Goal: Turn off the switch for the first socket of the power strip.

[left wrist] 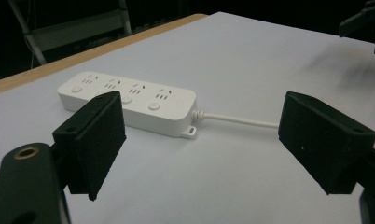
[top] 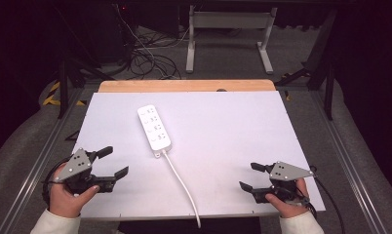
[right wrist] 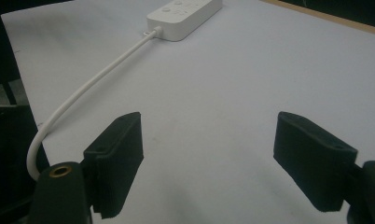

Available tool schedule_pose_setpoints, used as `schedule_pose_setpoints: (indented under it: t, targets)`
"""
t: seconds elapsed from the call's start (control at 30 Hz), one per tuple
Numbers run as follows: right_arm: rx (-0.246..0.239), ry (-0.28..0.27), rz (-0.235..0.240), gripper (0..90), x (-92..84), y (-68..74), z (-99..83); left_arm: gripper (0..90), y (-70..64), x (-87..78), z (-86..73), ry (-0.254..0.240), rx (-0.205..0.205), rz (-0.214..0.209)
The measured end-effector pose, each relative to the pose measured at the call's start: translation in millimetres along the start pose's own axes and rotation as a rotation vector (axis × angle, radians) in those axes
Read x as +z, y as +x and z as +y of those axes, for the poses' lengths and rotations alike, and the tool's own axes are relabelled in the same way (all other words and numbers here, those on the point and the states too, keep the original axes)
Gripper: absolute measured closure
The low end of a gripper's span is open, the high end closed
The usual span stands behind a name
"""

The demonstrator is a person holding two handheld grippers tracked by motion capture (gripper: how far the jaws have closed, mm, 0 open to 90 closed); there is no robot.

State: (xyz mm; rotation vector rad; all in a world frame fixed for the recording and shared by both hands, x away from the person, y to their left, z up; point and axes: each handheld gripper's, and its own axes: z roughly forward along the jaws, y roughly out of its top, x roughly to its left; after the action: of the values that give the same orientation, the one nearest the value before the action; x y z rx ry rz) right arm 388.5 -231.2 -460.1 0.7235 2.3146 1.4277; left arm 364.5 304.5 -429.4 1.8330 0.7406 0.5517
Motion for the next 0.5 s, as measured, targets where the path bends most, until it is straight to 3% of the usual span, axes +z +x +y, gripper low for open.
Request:
schedule_pose_setpoints:
  t: [0.3, 0.4, 0.5]
  targets:
    - [-0.002, 0.004, 0.000, 24.9, 0.2, -0.4, -0.8, 15.2, 2.0, -9.3, -23.1, 0.049, -0.008, 0.042]
    - [-0.003, 0.006, -0.001, 24.9, 0.4, -0.5, -1.0, 15.1, 2.1, -9.9, -32.0, 0.056, -0.029, 0.037]
    - [-0.005, 0.009, 0.001, 24.9, 0.5, -0.4, -1.3, 16.8, 0.6, -9.4, -43.5, 0.032, -0.070, 0.040]
